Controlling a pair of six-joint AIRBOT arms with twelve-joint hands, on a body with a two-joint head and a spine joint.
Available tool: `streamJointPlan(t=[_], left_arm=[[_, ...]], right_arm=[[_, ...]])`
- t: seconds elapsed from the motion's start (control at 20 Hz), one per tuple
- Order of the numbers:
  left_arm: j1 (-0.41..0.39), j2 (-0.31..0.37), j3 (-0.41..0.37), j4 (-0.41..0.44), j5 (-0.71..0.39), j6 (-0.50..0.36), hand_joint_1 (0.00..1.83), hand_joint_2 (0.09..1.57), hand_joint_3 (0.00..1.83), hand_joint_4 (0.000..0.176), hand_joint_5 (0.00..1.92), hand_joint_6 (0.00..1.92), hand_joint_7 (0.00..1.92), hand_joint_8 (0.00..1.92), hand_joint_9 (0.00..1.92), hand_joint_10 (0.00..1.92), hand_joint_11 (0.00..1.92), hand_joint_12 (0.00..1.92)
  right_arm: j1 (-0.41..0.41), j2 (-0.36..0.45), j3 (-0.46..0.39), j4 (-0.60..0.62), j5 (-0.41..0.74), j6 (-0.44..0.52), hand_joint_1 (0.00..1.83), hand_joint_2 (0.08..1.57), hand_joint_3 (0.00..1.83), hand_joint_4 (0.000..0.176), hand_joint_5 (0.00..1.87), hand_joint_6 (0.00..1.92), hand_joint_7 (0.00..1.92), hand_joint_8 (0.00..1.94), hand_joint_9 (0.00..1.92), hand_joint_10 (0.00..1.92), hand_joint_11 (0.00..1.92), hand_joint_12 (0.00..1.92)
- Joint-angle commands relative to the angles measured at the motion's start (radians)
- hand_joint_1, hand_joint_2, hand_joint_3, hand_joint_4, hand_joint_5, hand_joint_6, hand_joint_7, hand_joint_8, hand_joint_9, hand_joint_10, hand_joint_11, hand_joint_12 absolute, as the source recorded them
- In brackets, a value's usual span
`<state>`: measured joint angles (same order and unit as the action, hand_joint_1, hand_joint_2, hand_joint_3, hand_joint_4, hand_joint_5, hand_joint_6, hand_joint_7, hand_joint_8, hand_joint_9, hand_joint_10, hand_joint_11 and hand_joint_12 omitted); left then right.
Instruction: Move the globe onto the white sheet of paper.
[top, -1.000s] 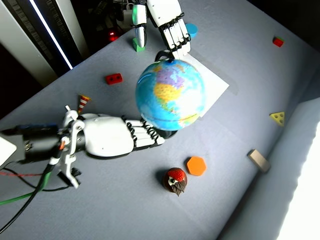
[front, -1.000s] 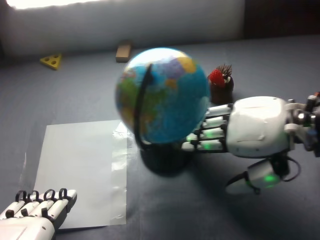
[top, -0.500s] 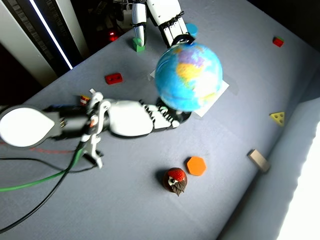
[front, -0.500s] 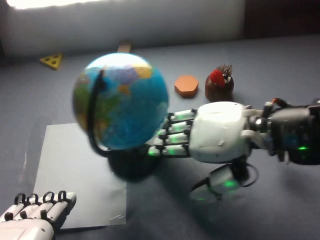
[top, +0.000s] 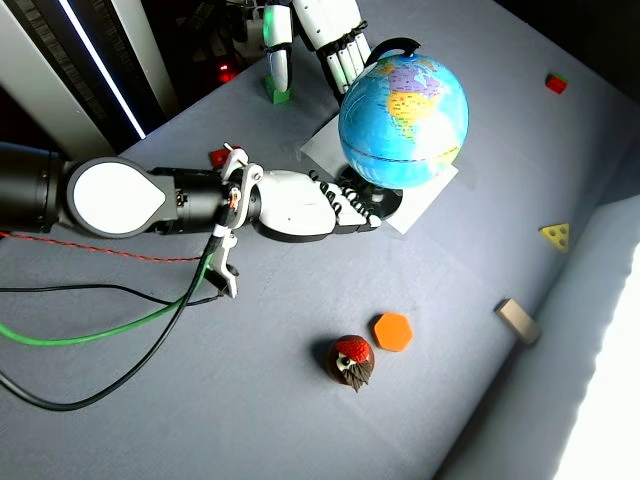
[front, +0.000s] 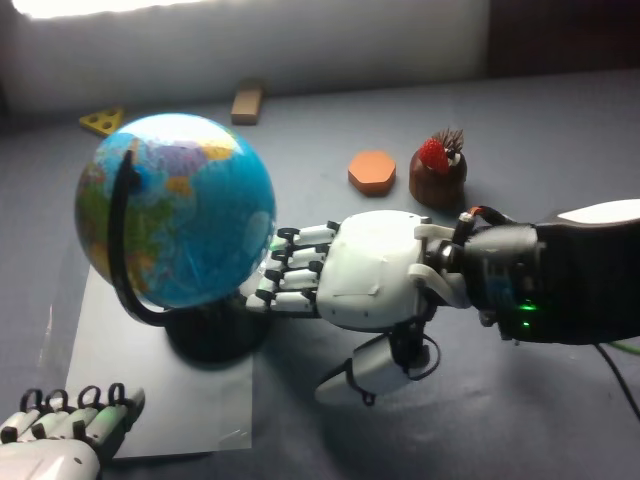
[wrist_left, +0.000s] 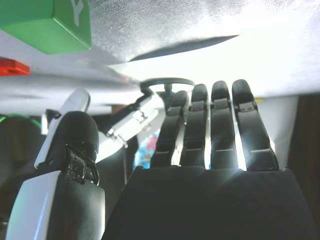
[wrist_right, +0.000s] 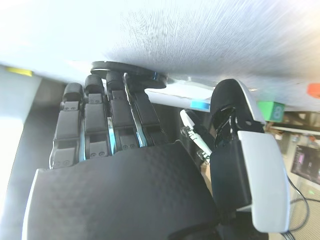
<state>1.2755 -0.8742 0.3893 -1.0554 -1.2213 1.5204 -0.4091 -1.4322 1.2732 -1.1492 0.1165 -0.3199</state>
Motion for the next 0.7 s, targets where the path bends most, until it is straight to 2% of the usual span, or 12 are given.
streamJointPlan(t=[0.0, 0.15, 0.4, 0.55, 0.65], left_arm=[[-0.001, 0.005, -0.003, 0.046, -0.077, -0.005, 0.00, 1.19, 0.00, 0.000, 0.03, 0.00, 0.09, 0.00, 0.08, 0.00, 0.00, 0.26], [0.001, 0.008, -0.004, 0.040, -0.077, -0.010, 0.00, 1.19, 0.00, 0.000, 0.03, 0.00, 0.09, 0.00, 0.08, 0.00, 0.00, 0.26], [0.010, 0.007, -0.013, 0.020, -0.064, 0.002, 0.00, 1.19, 0.00, 0.000, 0.04, 0.00, 0.09, 0.00, 0.09, 0.00, 0.00, 0.27], [0.014, 0.007, -0.012, 0.015, -0.056, 0.002, 0.00, 1.19, 0.00, 0.000, 0.04, 0.00, 0.09, 0.00, 0.09, 0.00, 0.00, 0.27], [0.015, 0.007, -0.013, 0.010, -0.055, -0.007, 0.00, 1.19, 0.00, 0.000, 0.04, 0.00, 0.09, 0.00, 0.09, 0.00, 0.00, 0.27]], right_arm=[[0.001, -0.009, -0.003, 0.046, -0.002, -0.041, 0.00, 1.22, 0.00, 0.000, 0.13, 0.01, 0.14, 0.00, 0.08, 0.01, 0.00, 0.00], [0.002, -0.015, -0.010, 0.163, -0.003, -0.126, 0.00, 1.22, 0.00, 0.000, 0.13, 0.01, 0.14, 0.00, 0.08, 0.01, 0.00, 0.00], [0.010, -0.010, -0.033, 0.173, -0.011, -0.128, 0.00, 1.22, 0.00, 0.000, 0.13, 0.01, 0.14, 0.00, 0.09, 0.01, 0.00, 0.00], [0.033, 0.037, -0.081, 0.173, -0.012, -0.134, 0.00, 1.22, 0.00, 0.000, 0.13, 0.01, 0.14, 0.00, 0.09, 0.01, 0.00, 0.00], [0.055, 0.073, -0.111, 0.173, -0.012, -0.104, 0.00, 1.22, 0.00, 0.000, 0.13, 0.01, 0.14, 0.00, 0.09, 0.01, 0.00, 0.00]])
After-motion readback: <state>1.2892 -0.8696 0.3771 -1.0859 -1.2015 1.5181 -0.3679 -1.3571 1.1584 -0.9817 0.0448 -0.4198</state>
